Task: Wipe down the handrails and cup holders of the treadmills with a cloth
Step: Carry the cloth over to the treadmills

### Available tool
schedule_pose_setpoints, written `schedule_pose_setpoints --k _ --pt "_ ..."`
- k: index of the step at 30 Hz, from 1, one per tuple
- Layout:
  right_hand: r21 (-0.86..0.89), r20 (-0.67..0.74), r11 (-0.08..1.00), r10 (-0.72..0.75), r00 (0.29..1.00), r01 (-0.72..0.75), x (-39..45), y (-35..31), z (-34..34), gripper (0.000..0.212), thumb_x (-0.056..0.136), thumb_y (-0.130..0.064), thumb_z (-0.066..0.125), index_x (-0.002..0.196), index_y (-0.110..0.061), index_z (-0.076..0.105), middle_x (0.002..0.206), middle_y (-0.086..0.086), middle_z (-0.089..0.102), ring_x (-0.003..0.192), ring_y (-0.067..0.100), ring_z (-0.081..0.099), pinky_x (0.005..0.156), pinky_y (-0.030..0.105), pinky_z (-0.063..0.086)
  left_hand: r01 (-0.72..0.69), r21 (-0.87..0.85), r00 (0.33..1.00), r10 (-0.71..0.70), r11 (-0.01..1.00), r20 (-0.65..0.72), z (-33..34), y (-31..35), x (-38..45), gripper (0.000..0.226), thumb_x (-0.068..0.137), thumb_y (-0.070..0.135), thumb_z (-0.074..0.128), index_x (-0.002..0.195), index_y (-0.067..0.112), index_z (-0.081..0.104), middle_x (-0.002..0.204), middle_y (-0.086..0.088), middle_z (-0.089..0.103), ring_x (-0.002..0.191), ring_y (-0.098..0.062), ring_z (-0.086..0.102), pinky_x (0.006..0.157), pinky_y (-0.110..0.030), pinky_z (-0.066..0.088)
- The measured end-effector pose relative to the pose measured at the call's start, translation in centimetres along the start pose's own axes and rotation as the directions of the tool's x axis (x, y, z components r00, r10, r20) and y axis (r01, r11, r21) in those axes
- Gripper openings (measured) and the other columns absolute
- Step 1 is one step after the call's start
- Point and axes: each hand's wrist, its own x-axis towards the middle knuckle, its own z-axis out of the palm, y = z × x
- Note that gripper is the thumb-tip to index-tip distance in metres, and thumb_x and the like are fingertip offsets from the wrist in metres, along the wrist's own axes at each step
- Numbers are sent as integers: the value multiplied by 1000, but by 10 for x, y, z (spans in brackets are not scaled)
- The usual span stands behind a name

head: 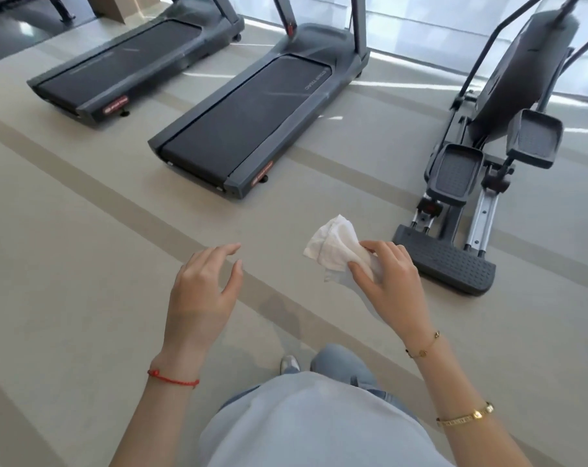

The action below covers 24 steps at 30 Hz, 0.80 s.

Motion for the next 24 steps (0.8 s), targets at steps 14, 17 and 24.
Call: schedule_pose_setpoints --k 14,17,24 --pt "-9 31 998 58 998 -58 281 67 55 30 90 -26 68 113 -9 63 103 0 65 97 17 54 84 18 36 -48 -25 996 49 999 79 116 -14 291 26 96 19 58 121 14 66 115 0 69 110 -19 61 95 -37 50" --pt "-11 19 998 55 998 -55 360 91 51 30 89 -26 68 113 -9 63 105 -1 65 98 16 53 83 16 34 -61 -38 996 64 997 64 144 -2 369 27 97 20 58 122 14 65 116 0 68 111 -17 61 96 -33 49" --pt "-26 19 999 28 999 -27 523 137 43 32 90 -28 66 117 -11 61 108 -1 64 101 15 52 85 17 36 -65 -66 997 67 996 27 195 23 524 26 96 19 59 120 14 66 116 2 69 110 -16 61 95 -41 51"
